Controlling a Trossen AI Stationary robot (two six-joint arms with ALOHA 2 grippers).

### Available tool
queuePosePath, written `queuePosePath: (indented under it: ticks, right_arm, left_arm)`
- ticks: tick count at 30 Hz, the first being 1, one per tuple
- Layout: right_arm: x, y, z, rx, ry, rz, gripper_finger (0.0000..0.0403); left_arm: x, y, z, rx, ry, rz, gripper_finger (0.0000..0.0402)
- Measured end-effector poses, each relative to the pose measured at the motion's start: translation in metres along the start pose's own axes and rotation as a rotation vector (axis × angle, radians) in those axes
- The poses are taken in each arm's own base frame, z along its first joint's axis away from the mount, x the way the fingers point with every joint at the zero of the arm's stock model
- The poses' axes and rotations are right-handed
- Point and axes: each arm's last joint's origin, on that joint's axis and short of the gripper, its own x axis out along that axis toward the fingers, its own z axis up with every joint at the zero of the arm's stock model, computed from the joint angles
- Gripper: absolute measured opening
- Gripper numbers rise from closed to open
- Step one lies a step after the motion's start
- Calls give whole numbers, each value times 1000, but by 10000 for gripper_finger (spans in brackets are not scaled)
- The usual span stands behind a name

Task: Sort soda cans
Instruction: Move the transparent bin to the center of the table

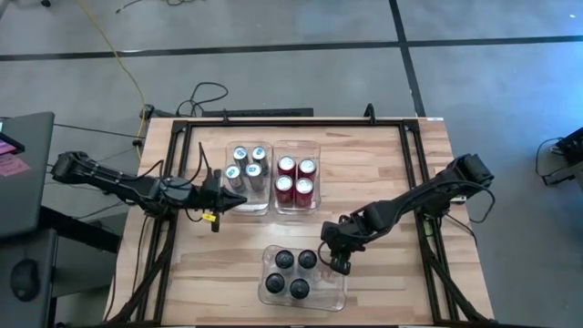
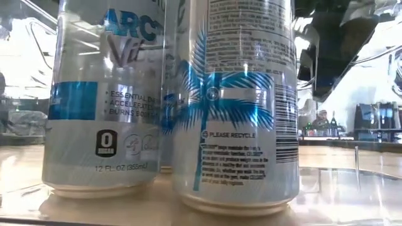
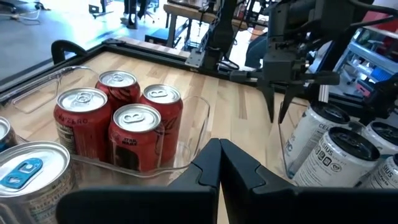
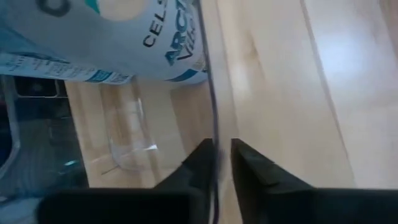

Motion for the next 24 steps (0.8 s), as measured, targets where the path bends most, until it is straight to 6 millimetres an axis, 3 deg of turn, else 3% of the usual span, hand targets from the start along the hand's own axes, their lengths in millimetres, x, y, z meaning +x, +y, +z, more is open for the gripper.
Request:
queuePosePath:
  ticks: [7, 24]
  right_arm:
    - [-3, -4, -5, -18, 74, -24, 20]
    - [-16, -6, -24, 14, 166, -109, 21]
  left_arm:
    - [0, 0, 0, 1, 0, 0, 0]
    - [0, 0, 0, 6, 3, 1, 0]
